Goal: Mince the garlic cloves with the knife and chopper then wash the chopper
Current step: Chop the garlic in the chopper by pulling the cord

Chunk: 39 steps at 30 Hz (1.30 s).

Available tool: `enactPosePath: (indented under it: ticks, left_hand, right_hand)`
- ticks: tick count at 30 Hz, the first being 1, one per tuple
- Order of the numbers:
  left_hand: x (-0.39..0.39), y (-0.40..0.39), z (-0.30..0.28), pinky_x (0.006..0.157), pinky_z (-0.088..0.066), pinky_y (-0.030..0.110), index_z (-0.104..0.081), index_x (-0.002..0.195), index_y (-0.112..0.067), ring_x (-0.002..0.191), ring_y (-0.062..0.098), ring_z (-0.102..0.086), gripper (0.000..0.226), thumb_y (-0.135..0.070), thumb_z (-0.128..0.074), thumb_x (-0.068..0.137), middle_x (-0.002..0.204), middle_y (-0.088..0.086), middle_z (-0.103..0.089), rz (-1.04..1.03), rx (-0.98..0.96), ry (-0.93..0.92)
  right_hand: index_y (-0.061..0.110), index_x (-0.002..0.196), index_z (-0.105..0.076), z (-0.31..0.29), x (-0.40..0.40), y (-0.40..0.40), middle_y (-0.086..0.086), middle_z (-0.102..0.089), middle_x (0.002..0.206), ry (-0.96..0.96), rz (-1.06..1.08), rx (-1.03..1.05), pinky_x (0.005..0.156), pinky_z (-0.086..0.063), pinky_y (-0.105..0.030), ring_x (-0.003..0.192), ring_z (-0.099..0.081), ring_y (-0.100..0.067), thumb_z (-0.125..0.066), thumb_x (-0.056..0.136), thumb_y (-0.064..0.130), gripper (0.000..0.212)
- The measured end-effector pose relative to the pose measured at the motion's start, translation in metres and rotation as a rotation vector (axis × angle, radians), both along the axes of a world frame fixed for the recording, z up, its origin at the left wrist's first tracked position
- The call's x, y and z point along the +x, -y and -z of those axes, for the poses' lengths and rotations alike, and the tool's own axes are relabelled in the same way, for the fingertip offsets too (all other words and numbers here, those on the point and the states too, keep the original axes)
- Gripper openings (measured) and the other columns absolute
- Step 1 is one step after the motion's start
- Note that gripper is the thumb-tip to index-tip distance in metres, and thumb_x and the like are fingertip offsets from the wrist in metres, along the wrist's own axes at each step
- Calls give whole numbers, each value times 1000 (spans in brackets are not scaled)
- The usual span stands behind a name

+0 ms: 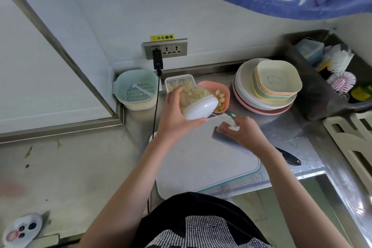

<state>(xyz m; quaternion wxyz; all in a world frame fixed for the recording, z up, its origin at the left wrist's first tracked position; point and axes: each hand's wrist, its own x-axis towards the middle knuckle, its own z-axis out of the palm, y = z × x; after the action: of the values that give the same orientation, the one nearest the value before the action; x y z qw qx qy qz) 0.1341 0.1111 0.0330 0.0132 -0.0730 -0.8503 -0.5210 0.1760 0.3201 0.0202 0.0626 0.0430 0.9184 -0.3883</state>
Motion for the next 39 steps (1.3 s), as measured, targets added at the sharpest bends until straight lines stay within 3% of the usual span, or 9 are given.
enactPosePath:
  ticks: [5, 9, 14, 18, 22, 26, 30, 34, 39]
  left_hand:
    - [-2, 6, -1, 72, -41, 4, -52, 113, -33, 97, -3, -56, 77, -35, -91, 46, 110, -20, -57, 30, 201, 271]
    - [-11, 14, -6, 54, -52, 23, -60, 108, -30, 84, 10, -66, 53, -39, -83, 61, 100, -6, -68, 108, 262, 591]
    - [-12, 2, -2, 93, -44, 31, -44, 133, -34, 114, 13, -51, 92, -54, -79, 51, 127, -8, -53, 104, -188, 94]
    - [0, -13, 0, 91, -44, 37, -41, 139, -31, 114, 24, -46, 94, -62, -66, 55, 125, -4, -52, 42, -434, -249]
    - [-13, -9, 10, 97, -45, 38, -35, 141, -39, 126, 20, -43, 98, -63, -75, 55, 136, -9, -47, 119, -480, 0]
    - [-20, -3, 10, 94, -47, 35, -46, 130, -41, 116, 13, -52, 86, -64, -73, 51, 127, -13, -55, 116, -241, 233]
    - [-30, 14, 30, 67, -56, 35, -47, 116, -35, 95, 17, -59, 63, -55, -79, 66, 114, -5, -56, 166, -165, 586]
    - [-28, 20, 58, 56, -57, 34, -51, 110, -30, 89, 18, -63, 57, -56, -77, 67, 108, -4, -60, 218, -222, 744]
    - [-25, 9, 60, 101, -41, 35, -42, 140, -35, 134, 20, -41, 65, -25, -69, 82, 148, 0, -41, 307, -278, 499]
  right_hand:
    - [11, 56, -55, 0, -2, 11, 8, -49, 61, -459, -125, 168, 55, -30, -19, 59, -44, -8, -61, 88, 40, 44]
    - [0, 66, -66, 7, -3, 10, -8, -66, 88, -561, -231, 324, 67, -41, -33, 83, -56, -28, -43, 96, 31, 49]
    - [7, 74, -62, 34, 1, 17, -6, -59, 95, -386, -227, 296, 74, -44, -37, 92, -53, -31, -40, 95, 37, 42]
    - [6, 91, -64, 49, 1, 21, -16, -57, 119, -208, -175, 270, 88, -41, -39, 112, -48, -34, -37, 95, 41, 44]
    - [6, 87, -68, 52, 2, 18, -13, -59, 115, -164, -224, 278, 85, -43, -38, 114, -48, -32, -58, 93, 28, 25]
    - [10, 71, -60, 56, 13, 21, -2, -62, 97, -286, -105, 259, 79, -44, -38, 96, -50, -30, -57, 88, 35, 31]
    - [19, 68, -47, 60, 20, 20, 6, -56, 91, -92, -262, 268, 78, -44, -39, 95, -50, -24, -62, 76, 55, 40]
    - [17, 64, -46, 63, 28, 32, 5, -49, 81, 71, -342, 318, 69, -44, -34, 86, -50, -23, -73, 79, 37, 37]
    - [18, 64, -43, 69, 29, 51, 3, -48, 76, 19, -289, 272, 62, -31, -29, 87, -44, -20, -67, 85, 38, 38]
